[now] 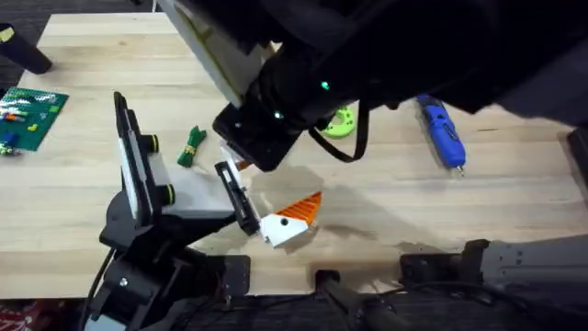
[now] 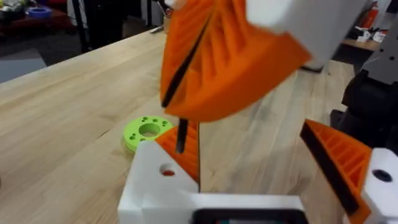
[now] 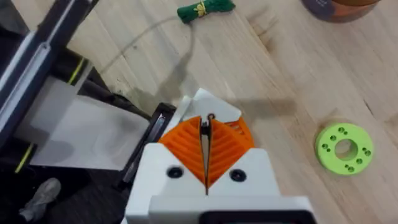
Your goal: Pick up the gripper from the table and insert it into the empty holder that is missing its gripper. Then pick up a screw, insert it into the mounting hole, and use the screwdriver to tighten it. Finally, clean up the table by picking up the vegetable and placing it into the bucket.
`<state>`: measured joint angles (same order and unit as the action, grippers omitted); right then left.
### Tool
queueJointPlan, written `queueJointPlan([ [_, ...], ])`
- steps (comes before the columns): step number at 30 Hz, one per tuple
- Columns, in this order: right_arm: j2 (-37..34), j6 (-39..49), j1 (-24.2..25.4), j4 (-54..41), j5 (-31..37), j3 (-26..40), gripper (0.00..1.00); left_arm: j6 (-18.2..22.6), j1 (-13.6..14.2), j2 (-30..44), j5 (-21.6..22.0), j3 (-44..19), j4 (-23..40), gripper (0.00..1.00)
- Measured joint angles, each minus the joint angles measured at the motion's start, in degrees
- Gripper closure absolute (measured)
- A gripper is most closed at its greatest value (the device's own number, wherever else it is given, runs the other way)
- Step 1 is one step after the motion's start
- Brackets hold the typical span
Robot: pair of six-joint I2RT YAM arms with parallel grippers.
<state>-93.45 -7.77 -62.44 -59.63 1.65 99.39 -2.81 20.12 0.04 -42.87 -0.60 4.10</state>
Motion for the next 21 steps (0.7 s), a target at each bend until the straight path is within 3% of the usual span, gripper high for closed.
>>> queueJointPlan([
  [21,-2.7,-0.2,0.0,-0.6,0.0,0.1,0.995,-0.6,0.0,0.0,0.0,0.0,0.0,0.016],
])
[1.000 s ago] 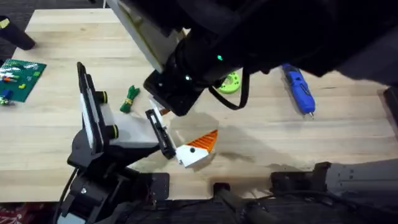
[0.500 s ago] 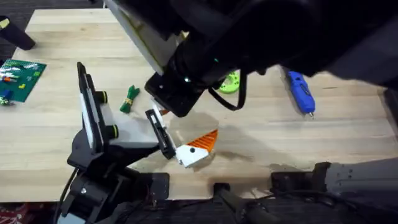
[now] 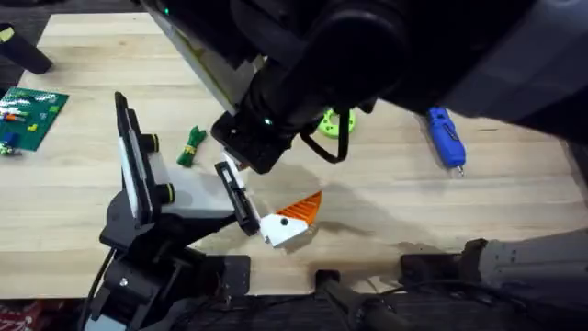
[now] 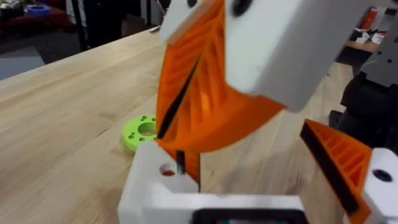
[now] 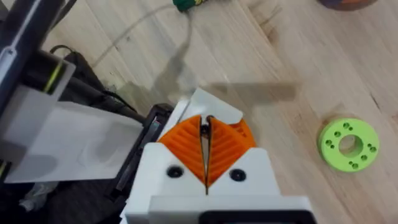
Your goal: Pick up the gripper from the table and insert it into the empty holder that is missing its gripper. Then pick up a screw, insert it into the mounting hole, and use the screwdriver to tighten it. Finally, clean up the table by picking up the vegetable and placing it into the bucket.
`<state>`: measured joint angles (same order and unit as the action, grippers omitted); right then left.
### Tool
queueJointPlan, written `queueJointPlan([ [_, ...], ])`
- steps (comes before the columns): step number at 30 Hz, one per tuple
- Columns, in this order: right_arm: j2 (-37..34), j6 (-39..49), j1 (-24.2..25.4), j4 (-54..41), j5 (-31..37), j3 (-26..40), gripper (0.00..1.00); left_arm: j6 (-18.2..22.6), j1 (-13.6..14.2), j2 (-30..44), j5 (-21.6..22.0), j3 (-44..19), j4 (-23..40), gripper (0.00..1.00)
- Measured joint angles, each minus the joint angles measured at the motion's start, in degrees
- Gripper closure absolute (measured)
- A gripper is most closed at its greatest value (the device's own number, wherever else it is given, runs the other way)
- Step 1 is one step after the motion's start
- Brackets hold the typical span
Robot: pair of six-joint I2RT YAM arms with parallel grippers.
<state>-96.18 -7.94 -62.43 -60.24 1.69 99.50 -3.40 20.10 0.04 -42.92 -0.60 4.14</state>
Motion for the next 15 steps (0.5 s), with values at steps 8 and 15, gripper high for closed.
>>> queueJointPlan([
  [8,0.0,-0.3,0.0,0.3,0.3,0.0,0.995,0.0,0.0,0.0,0.0,0.0,0.0,0.016],
  [15,0.1,-0.7,0.0,1.1,1.0,0.0,0.995,0.2,0.0,0.0,0.0,0.0,0.0,0.016],
])
